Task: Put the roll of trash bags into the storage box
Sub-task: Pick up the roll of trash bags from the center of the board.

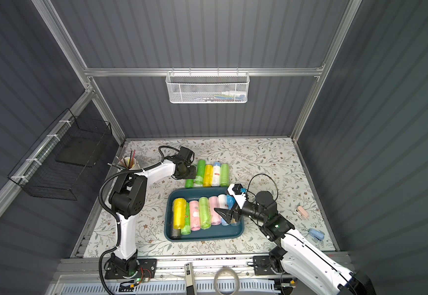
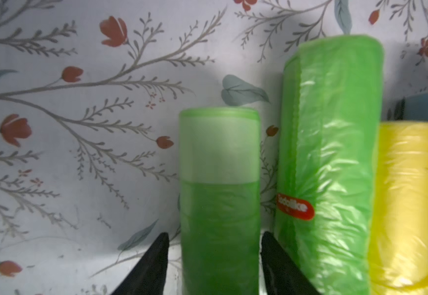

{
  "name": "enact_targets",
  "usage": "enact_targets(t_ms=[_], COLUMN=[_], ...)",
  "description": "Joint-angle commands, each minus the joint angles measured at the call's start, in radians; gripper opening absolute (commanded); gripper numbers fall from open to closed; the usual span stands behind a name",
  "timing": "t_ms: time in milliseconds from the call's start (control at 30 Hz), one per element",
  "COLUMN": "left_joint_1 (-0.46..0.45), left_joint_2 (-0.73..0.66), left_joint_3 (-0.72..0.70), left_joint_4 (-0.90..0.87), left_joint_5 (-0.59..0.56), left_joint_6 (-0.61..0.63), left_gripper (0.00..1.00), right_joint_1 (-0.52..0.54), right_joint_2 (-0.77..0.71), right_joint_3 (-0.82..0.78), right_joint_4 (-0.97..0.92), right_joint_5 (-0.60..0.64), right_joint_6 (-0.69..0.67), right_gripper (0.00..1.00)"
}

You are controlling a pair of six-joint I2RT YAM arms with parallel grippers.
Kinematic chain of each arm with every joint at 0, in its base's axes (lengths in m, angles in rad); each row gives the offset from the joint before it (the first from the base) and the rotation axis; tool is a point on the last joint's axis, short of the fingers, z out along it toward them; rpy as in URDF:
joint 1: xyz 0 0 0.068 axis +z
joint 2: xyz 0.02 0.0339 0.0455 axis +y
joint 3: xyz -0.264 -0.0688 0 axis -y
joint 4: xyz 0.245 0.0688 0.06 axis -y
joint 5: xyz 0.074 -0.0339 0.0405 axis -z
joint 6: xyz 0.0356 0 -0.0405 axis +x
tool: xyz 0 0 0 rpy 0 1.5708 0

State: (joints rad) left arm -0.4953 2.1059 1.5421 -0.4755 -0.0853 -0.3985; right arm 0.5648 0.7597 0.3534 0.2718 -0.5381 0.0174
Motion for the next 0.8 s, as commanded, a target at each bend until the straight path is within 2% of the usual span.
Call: enact_targets(t_ms=[0, 367, 767], left_joint_1=[0.009, 0.012, 0.014], left_joint_2=[0.02, -0.085, -0.209], left_joint_3=[0.03, -0.042, -0.074], left_joint_4=[-0.022, 0.027, -0.002], left_joint_5=[-0.014, -0.035, -0.046], left_joint_6=[0.027, 0.038, 0.015], left_gripper=[0.54, 0.41, 0.4], right_joint_1=[0.004, 0.004, 0.004], right_joint_2=[0.003, 0.003, -0.003], right_joint_3=[0.015, 0.016, 0.018], right_joint_4=[0.004, 0.004, 0.003], right_joint_5=[0.004, 0.004, -0.005], right_joint_6=[-0.012, -0.01, -0.008], right_gripper=[0.99, 0.99, 0.99])
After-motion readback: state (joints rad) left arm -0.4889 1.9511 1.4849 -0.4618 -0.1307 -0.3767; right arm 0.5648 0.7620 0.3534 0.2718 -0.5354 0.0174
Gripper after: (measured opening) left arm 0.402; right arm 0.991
